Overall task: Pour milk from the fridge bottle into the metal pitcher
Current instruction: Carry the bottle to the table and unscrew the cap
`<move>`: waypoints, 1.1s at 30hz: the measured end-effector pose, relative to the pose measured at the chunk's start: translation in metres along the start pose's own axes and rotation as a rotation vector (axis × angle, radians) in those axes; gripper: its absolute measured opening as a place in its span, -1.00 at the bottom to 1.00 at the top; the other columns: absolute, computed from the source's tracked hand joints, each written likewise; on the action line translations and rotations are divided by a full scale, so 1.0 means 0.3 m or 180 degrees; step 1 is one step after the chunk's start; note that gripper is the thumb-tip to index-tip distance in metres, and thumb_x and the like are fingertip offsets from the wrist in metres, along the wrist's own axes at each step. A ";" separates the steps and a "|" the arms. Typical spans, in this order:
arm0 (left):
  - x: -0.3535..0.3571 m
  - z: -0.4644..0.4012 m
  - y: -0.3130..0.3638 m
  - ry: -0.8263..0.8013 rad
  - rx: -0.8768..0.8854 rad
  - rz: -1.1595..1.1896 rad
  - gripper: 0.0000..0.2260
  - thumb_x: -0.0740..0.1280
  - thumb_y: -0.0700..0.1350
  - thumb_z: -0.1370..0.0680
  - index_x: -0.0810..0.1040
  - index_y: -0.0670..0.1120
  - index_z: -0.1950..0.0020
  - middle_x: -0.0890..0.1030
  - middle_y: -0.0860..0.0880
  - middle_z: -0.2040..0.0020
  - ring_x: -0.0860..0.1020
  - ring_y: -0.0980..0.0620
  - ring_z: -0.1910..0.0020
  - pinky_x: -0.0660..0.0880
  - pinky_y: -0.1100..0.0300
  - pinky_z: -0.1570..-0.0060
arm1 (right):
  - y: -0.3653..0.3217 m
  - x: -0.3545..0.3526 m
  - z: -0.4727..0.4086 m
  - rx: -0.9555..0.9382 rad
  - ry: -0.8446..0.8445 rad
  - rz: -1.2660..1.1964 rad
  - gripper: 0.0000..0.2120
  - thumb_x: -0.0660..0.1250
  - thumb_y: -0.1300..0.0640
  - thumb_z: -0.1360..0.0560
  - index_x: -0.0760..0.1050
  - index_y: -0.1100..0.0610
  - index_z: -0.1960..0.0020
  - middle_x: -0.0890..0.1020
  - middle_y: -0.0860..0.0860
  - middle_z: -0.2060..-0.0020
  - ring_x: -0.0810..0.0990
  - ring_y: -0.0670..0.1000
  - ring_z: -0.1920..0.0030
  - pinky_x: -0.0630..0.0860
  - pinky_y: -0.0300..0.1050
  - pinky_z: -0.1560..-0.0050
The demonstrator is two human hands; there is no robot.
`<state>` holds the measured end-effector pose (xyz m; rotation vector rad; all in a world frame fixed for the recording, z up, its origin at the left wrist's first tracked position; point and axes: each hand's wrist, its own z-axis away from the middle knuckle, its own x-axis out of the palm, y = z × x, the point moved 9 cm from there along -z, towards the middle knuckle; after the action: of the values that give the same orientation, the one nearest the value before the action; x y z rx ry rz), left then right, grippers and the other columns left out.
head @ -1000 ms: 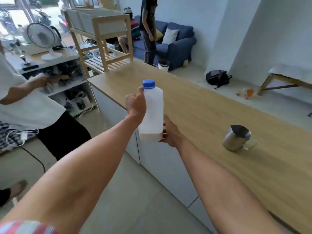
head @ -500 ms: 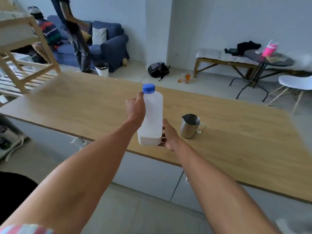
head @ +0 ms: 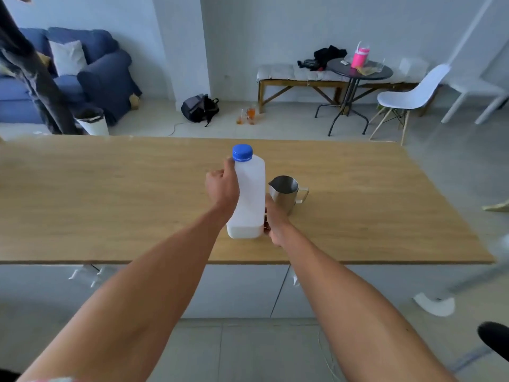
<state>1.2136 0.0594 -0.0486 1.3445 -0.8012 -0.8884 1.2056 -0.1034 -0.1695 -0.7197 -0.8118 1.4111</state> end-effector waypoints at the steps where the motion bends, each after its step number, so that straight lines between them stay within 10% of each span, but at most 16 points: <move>1: 0.007 0.001 -0.010 -0.0015 -0.0007 -0.0009 -0.53 0.27 0.14 -0.54 0.06 -0.08 0.28 0.19 -0.14 0.33 0.15 -0.06 0.35 0.11 0.09 0.37 | 0.004 -0.007 -0.008 0.0014 0.0016 -0.0007 -0.56 0.17 -0.33 -0.53 0.60 -0.03 -0.06 0.72 -0.02 0.01 0.66 0.06 -0.08 0.55 0.00 -0.19; 9: 0.050 0.010 -0.081 0.0026 -0.0089 -0.0058 -0.49 0.27 0.16 -0.56 0.06 -0.12 0.25 0.21 -0.13 0.31 0.18 -0.07 0.28 0.14 0.05 0.32 | 0.069 -0.073 -0.149 0.0148 0.0228 0.0054 -0.27 0.20 -0.47 -0.36 0.54 -0.04 -0.35 0.70 -0.09 -0.15 0.62 0.03 -0.21 0.51 0.09 -0.32; 21: 0.064 0.030 -0.104 -0.0111 0.0041 -0.0169 -0.46 0.25 0.18 -0.62 0.07 -0.03 0.39 0.16 -0.02 0.44 0.17 -0.10 0.32 0.14 0.05 0.34 | 0.029 -0.079 -0.115 0.0055 0.0129 0.0208 -0.49 0.20 -0.35 -0.51 0.59 0.01 -0.18 0.73 -0.06 0.01 0.65 0.04 -0.10 0.56 0.04 -0.22; 27: 0.063 0.033 -0.115 -0.0144 0.0021 -0.0222 -0.54 0.09 0.04 -0.62 0.12 0.03 0.49 0.23 0.06 0.51 0.22 -0.06 0.36 0.22 0.01 0.31 | -0.317 -0.163 0.131 -0.1789 0.1919 0.1388 -0.65 0.08 0.00 -0.70 0.40 0.13 0.18 0.58 0.04 0.24 0.50 0.13 0.20 0.31 -0.06 0.20; 33: 0.065 0.022 -0.160 -0.0106 -0.0114 -0.0111 -0.64 0.07 -0.06 -0.53 0.18 0.03 0.49 0.27 0.10 0.51 0.22 -0.07 0.35 0.26 0.00 0.27 | -0.582 0.049 0.253 -0.2634 0.1697 0.3527 -0.39 -0.01 -0.39 -0.61 0.47 0.13 0.07 0.56 0.01 0.24 0.52 0.12 0.27 0.39 -0.03 0.23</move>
<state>1.2130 0.0383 -0.0963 1.3188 -0.7859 -0.9505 1.2388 -0.0995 0.0185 -2.3286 -0.5323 1.6421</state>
